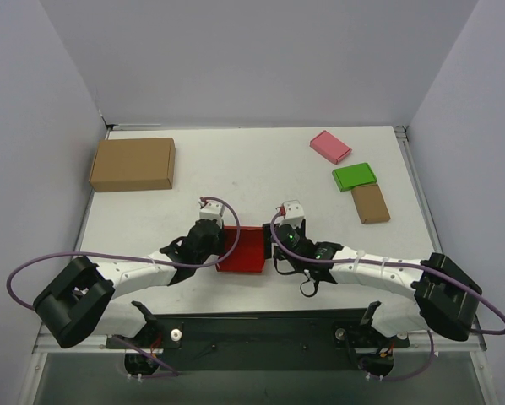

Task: Fold the paper box

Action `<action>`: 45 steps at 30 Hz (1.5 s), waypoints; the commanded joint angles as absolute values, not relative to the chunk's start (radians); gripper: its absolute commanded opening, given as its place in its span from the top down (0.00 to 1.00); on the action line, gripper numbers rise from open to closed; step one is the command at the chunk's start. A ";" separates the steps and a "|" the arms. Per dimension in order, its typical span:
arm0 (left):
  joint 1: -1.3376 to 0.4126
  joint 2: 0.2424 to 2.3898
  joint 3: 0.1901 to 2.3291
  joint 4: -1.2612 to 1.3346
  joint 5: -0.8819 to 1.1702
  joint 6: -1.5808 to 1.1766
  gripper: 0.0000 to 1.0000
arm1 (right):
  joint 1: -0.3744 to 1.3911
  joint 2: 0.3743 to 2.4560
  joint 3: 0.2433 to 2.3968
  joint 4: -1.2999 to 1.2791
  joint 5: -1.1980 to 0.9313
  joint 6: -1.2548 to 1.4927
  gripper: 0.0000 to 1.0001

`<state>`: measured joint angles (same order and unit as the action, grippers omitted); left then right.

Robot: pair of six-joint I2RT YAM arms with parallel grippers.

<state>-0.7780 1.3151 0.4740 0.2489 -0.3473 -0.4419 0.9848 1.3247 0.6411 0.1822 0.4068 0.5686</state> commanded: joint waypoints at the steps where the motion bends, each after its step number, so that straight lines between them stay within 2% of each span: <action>1: -0.775 1.319 0.503 0.196 -0.362 -0.430 1.00 | 0.996 1.316 0.637 0.209 0.361 0.560 0.38; 7: -0.776 1.313 0.500 0.192 -0.353 -0.430 1.00 | 0.997 1.385 0.652 0.271 0.334 0.551 0.41; 12: -0.775 1.292 0.483 0.212 -0.325 -0.437 1.00 | 0.997 1.462 0.683 0.301 0.371 0.572 0.47; 15: -0.773 1.284 0.479 0.216 -0.314 -0.440 1.00 | 0.994 1.500 0.706 0.299 0.402 0.581 0.55; 20: -0.773 1.267 0.463 0.229 -0.299 -0.445 1.00 | 0.996 1.538 0.738 0.281 0.419 0.568 0.79; 22: -0.773 1.255 0.460 0.227 -0.296 -0.445 0.95 | 0.996 1.545 0.744 0.272 0.426 0.568 0.85; 27: -0.759 1.226 0.453 0.210 -0.298 -0.460 0.73 | 0.996 1.554 0.749 0.253 0.437 0.568 0.89; 31: -0.750 1.197 0.443 0.213 -0.276 -0.459 0.61 | 0.996 1.562 0.756 0.244 0.439 0.563 0.91; 34: -0.746 1.169 0.436 0.221 -0.259 -0.449 0.54 | 0.996 1.569 0.762 0.238 0.440 0.565 0.92; 45: -0.739 1.117 0.388 0.302 -0.167 -0.413 0.41 | 0.996 1.571 0.770 0.226 0.443 0.564 0.93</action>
